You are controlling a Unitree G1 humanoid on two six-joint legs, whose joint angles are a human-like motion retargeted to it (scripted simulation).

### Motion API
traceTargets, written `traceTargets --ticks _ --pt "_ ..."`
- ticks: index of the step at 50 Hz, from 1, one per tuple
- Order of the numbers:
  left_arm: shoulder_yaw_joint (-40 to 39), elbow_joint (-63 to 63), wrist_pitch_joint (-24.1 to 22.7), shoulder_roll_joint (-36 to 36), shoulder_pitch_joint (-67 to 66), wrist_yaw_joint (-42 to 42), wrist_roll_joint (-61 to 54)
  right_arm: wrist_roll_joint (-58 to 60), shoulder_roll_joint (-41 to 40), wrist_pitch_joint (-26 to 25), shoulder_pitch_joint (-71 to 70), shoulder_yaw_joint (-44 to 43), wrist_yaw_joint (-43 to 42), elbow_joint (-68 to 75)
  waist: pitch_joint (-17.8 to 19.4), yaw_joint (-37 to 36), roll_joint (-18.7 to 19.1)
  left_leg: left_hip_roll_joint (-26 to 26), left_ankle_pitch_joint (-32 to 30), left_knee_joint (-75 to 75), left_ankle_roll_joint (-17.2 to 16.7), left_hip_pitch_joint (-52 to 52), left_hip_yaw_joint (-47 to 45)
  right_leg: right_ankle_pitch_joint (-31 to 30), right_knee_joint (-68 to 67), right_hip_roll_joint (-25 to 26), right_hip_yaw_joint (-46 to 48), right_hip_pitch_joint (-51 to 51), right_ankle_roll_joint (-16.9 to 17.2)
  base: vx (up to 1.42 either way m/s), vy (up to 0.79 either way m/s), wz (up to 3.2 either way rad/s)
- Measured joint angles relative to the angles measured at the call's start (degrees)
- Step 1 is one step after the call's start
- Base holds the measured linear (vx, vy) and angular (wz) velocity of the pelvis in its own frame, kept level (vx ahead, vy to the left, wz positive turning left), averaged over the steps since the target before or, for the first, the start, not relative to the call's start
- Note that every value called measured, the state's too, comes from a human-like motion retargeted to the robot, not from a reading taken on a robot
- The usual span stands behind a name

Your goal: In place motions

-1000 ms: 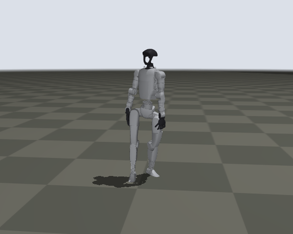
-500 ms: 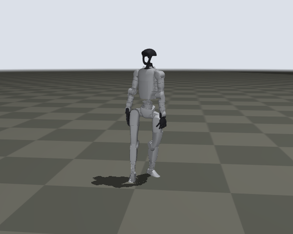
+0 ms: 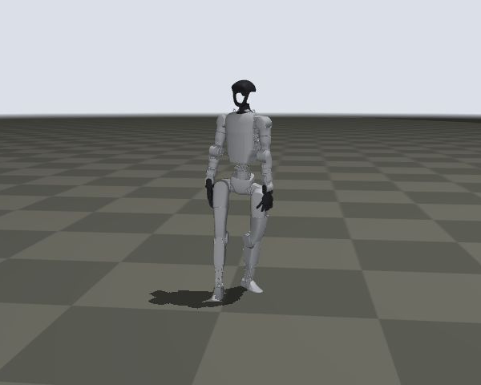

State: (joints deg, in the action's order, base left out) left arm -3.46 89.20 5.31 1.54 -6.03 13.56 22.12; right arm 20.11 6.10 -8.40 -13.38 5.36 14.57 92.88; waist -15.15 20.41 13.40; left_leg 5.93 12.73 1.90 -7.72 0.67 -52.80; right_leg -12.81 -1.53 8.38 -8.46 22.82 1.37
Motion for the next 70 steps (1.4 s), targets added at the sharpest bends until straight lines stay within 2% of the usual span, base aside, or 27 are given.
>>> traceTargets --ticks 18,20,22,30,40,55,60,65,70 --pt "-2.13 -0.79 -0.23 0.37 0.45 -1.09 -3.04 1.65 1.87 1.79 5.25 -1.53 -1.56 -1.33 -1.64 -11.23 -5.29 -0.56 -0.98 -0.35 1.66 0.20 3.07 3.23 0.45 -3.79 4.92 -4.39 1.02 -0.01 -0.10 0.35" --pt "-1.60 -0.66 -0.15 0.60 0.70 -1.25 -3.17 2.37 2.08 1.90 6.01 -2.01 -2.37 -1.38 -0.95 -9.82 -5.35 -0.57 -1.27 -0.58 2.36 0.42 7.24 3.51 0.17 -4.86 8.93 -5.10 0.98 0.01 -0.13 1.94" --pt "-1.41 -0.58 -0.07 0.83 1.13 -1.26 -3.06 3.36 2.34 1.92 6.68 -2.41 -2.91 -1.20 -0.20 -5.13 -4.96 -0.88 -1.83 -1.12 3.45 1.76 14.98 4.18 -0.92 -6.89 16.24 -5.20 0.58 0.01 -0.15 2.80" --pt "-2.22 -0.79 -0.29 1.63 1.78 -1.80 -3.94 3.94 2.97 1.65 8.67 -4.07 -3.93 1.19 0.83 -7.24 -6.87 -2.31 -2.96 -2.28 5.35 2.97 24.70 6.76 -1.30 -10.02 25.14 -9.73 0.89 -0.02 -0.13 1.17" --pt "-3.88 1.61 -0.21 3.58 0.82 -3.08 -4.94 -0.66 1.85 1.24 9.48 -7.04 -5.19 0.64 1.79 -8.90 -8.20 -4.00 -4.26 -3.62 6.64 4.15 33.27 8.49 -0.71 -12.08 33.41 -14.59 1.37 0.01 -0.06 0.78" --pt "-5.65 2.92 0.00 2.72 -3.50 -3.40 -5.05 0.63 0.72 2.52 8.26 -3.74 -4.05 -3.01 2.72 -9.29 -8.18 -5.36 -4.23 -3.30 7.45 2.71 34.71 9.08 -0.43 -12.21 34.88 -16.67 1.08 0.01 0.00 0.10" --pt "-4.99 1.62 0.25 1.92 -3.63 -3.77 -4.53 1.33 1.04 2.85 9.19 -3.26 -4.18 -2.69 2.93 -12.36 -8.36 -6.65 -4.52 -1.21 8.79 1.22 31.72 8.44 -0.10 -11.24 31.98 -16.34 0.67 0.02 0.00 -0.54" --pt "-3.56 0.35 0.66 2.21 -2.97 -3.83 -2.55 2.43 1.76 2.74 10.33 -3.32 -4.88 -1.29 2.75 -16.28 -9.48 -6.02 -5.10 -0.92 8.06 1.20 28.27 7.79 -0.09 -11.19 28.49 -15.59 0.54 0.01 -0.02 -0.52" --pt "-4.10 -0.47 0.39 2.15 -2.57 -3.32 -3.37 3.28 2.25 2.38 11.19 -4.20 -5.40 0.41 1.18 -12.90 -9.28 -5.82 -4.73 -1.09 7.14 2.03 32.07 8.31 -0.18 -12.30 32.14 -15.00 0.92 0.00 -0.01 0.59"
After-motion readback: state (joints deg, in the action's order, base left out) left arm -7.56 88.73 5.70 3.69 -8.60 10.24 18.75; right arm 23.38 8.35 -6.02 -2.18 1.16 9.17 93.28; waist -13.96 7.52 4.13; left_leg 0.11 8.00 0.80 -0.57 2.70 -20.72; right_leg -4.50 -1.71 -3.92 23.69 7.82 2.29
